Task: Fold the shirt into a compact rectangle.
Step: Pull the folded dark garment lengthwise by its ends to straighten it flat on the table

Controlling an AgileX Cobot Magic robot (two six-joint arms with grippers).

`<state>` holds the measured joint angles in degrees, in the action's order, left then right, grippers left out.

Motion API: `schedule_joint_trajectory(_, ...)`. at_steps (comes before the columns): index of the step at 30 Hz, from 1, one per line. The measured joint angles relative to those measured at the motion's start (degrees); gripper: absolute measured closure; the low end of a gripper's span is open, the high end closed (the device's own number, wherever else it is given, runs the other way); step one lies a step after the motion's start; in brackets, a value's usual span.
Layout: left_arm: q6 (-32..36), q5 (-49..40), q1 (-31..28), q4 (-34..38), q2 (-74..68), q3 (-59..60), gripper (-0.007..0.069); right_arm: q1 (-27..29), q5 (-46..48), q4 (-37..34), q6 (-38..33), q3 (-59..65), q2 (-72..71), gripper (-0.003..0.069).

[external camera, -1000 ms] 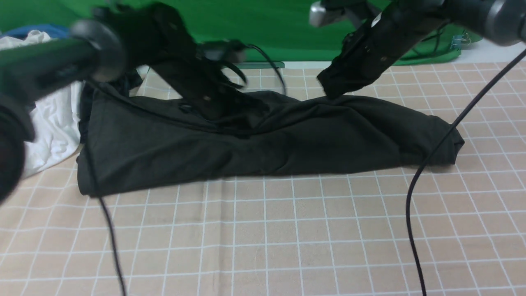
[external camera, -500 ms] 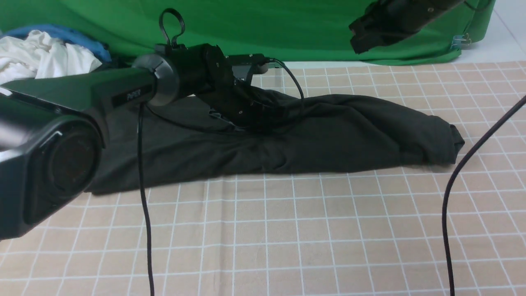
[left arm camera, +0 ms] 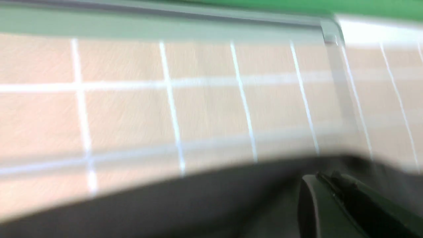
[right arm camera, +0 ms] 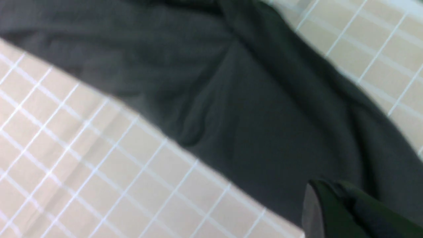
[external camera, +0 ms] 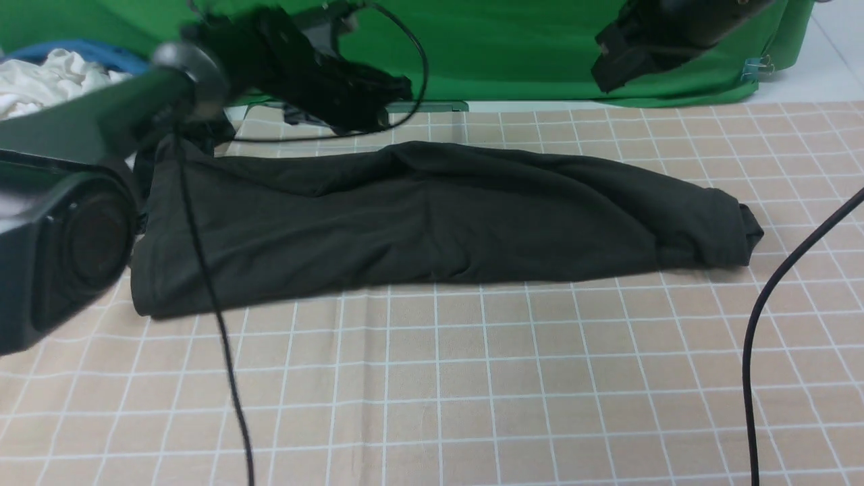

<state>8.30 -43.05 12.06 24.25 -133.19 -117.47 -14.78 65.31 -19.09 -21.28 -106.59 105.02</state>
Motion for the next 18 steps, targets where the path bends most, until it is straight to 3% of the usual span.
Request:
schedule_joint_trajectory(6,1.21,-18.25,-1.08,-7.60,7.27,-2.23,0.0606,0.00,3.99,6.87,2.52,0.00,-0.04,0.0624)
schedule_joint_trajectory(8,0.54,-22.55,-1.20,-12.65,12.83,1.31,0.0606,0.00,4.25,13.41,6.10,0.14,-0.24,0.0624)
schedule_joint_trajectory(12,-1.92,-22.49,-1.20,-18.67,23.13,15.04,0.0606,1.24,4.21,19.09,7.97,3.66,-1.76,0.0624)
schedule_joint_trajectory(18,-10.20,-17.13,-6.11,-21.41,38.08,39.78,0.0606,6.78,4.55,19.09,8.74,11.85,-2.76,0.0624)
